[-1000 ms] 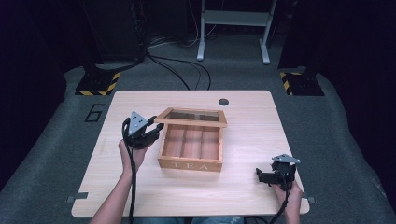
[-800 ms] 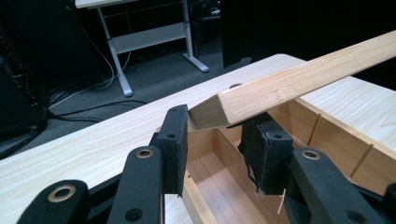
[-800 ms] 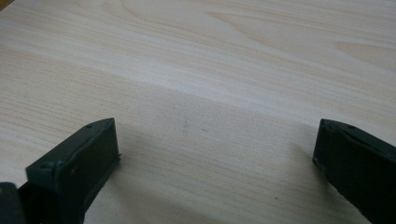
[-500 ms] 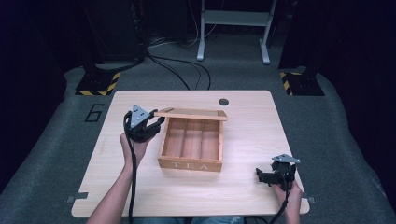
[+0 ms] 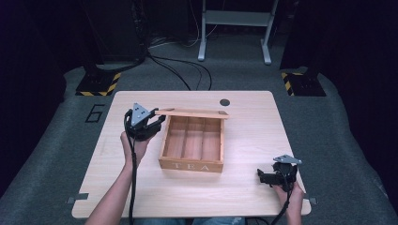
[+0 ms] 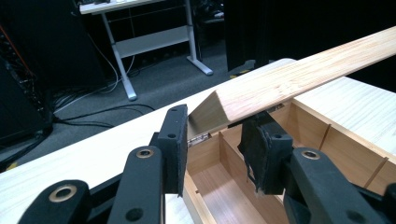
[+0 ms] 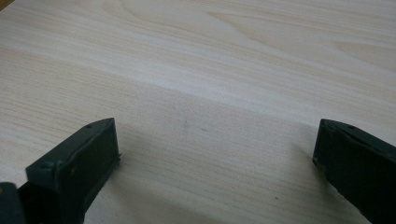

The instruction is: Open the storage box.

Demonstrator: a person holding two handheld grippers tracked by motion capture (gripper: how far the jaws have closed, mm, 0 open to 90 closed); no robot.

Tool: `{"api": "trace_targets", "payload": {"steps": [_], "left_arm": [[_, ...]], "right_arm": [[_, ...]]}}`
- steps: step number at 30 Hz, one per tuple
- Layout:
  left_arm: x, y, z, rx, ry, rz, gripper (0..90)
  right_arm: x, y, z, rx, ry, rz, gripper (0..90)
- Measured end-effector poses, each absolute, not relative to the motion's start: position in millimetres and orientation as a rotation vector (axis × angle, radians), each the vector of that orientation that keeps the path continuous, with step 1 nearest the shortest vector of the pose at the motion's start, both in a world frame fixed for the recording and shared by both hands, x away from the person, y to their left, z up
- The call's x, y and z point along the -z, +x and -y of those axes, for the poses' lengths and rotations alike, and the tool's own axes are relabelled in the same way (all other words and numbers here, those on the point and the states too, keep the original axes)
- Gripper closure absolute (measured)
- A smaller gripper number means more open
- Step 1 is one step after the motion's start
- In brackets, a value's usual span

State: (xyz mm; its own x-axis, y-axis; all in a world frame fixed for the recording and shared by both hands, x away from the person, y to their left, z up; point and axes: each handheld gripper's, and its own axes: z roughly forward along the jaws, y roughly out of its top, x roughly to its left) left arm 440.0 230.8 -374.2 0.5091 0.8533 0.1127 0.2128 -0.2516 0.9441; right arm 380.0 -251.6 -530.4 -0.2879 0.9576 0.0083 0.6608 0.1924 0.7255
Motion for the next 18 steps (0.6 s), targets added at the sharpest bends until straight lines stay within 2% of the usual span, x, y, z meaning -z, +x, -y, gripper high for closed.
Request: {"api": "trace_targets", "payload": {"steps": [18], "left_arm": [[370.2, 444.2, -232.0, -0.777, 1.748, -0.903, 61.1]], "right_arm": [[530.4, 380.3, 251.7, -0.872, 1.508, -2.025, 0.0]]}}
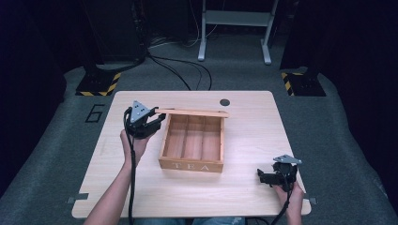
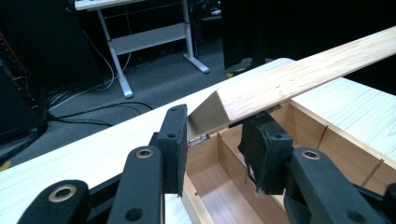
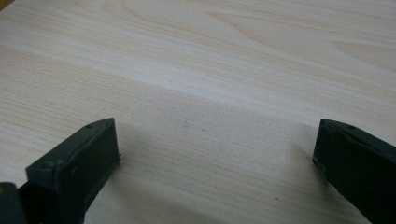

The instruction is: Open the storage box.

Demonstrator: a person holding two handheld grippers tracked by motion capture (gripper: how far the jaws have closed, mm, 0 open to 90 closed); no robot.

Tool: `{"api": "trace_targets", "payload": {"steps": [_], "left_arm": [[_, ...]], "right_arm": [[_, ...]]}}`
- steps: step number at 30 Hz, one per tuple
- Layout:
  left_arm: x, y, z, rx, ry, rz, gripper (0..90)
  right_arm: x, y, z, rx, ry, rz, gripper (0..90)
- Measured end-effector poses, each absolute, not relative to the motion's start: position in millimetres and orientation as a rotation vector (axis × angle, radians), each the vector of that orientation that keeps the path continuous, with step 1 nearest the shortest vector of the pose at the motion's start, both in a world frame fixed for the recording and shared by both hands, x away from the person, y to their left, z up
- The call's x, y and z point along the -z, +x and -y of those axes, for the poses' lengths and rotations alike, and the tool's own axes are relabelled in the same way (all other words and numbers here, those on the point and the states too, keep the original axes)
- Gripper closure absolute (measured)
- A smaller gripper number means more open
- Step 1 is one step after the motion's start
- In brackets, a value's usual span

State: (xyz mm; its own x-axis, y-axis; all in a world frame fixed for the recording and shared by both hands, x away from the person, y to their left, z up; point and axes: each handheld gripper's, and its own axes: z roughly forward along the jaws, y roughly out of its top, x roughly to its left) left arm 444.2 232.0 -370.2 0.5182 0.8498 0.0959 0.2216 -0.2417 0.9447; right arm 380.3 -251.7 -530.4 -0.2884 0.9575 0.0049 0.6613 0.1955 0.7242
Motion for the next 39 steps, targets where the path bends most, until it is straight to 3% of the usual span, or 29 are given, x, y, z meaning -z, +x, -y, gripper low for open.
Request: {"api": "trace_targets", "payload": {"steps": [39], "left_arm": [[366.6, 446.8, -232.4, -0.766, 1.755, -0.908, 61.2]], "right_arm": [[530.7, 380.2, 251.4, -0.876, 1.509, -2.018, 0.0]]}}
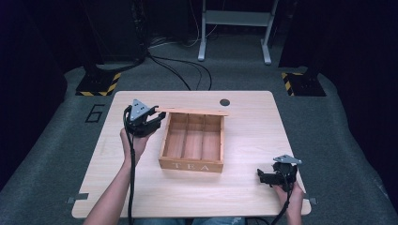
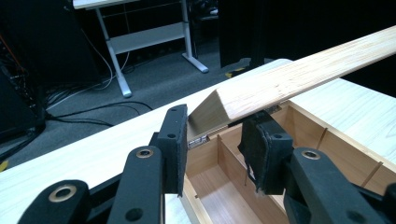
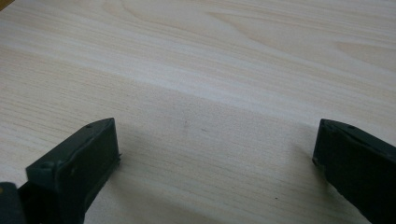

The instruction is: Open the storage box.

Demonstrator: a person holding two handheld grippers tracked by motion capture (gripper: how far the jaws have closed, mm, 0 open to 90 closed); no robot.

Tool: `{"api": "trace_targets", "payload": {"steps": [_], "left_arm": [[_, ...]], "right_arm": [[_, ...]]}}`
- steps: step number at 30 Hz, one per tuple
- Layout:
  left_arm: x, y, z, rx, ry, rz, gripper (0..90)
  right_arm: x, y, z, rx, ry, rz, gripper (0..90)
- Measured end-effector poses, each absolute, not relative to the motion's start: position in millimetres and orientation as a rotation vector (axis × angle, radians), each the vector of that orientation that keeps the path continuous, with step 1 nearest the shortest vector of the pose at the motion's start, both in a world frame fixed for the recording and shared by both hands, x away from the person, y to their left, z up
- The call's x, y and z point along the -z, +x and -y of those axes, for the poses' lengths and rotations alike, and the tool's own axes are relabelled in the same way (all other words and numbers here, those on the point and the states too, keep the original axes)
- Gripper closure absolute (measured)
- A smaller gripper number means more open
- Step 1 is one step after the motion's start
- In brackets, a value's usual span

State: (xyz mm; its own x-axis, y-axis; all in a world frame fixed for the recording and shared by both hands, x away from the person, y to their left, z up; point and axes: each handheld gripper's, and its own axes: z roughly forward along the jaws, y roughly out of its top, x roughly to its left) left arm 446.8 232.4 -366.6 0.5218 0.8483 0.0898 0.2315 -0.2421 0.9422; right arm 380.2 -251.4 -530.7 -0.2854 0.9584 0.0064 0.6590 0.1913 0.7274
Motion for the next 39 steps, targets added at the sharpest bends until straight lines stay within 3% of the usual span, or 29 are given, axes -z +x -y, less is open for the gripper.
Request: {"api": "trace_targets", "payload": {"steps": [39], "left_arm": [[366.7, 445.7, -233.6, -0.76, 1.767, -0.9, 61.1]], "right_arm": [[530.4, 380.3, 251.7, -0.872, 1.508, -2.025, 0.0]]}}
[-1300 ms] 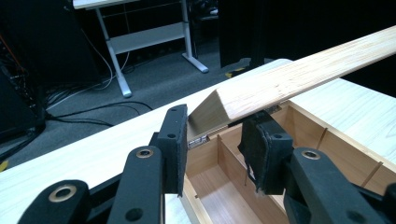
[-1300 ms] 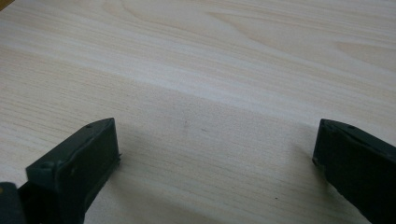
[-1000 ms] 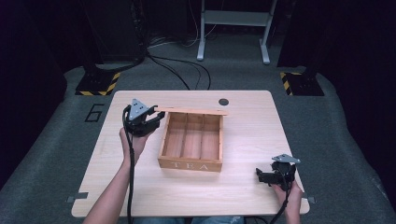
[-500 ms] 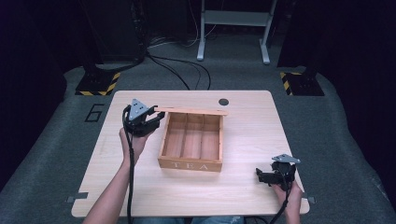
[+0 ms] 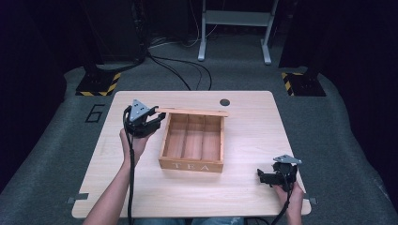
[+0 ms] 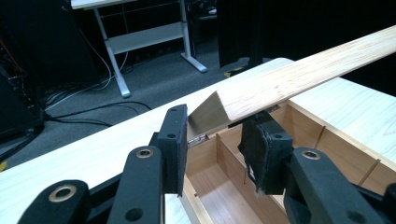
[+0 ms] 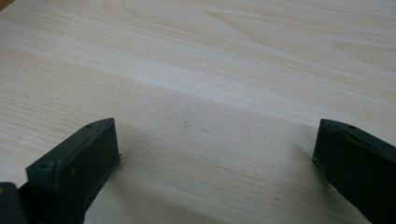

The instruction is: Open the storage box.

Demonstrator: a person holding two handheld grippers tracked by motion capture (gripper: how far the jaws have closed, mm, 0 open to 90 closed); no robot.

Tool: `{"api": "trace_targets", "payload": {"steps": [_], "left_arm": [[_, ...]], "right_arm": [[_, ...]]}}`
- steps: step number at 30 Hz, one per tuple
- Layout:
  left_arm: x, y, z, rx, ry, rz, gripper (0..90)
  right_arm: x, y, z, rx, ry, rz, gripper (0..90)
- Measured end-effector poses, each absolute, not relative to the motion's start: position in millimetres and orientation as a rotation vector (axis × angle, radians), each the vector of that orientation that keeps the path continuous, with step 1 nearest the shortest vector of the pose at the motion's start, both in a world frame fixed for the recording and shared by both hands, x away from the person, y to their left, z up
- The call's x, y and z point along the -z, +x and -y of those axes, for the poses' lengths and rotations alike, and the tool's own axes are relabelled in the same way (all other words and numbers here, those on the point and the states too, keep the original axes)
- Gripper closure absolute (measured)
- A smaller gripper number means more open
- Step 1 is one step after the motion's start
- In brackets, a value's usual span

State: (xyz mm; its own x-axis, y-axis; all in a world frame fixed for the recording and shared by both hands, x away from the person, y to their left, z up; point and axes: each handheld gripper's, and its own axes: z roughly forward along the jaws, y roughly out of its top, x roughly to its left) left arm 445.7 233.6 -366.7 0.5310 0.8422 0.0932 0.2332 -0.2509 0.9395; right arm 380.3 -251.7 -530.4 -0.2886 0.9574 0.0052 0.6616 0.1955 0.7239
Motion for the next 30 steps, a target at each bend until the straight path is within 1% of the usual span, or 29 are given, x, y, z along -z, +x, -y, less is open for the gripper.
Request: {"api": "trace_targets", "payload": {"steps": [30], "left_arm": [[366.5, 445.7, -233.6, -0.765, 1.77, -0.893, 61.2]], "right_arm": [[530.4, 380.2, 251.7, -0.872, 1.509, -2.026, 0.0]]}}
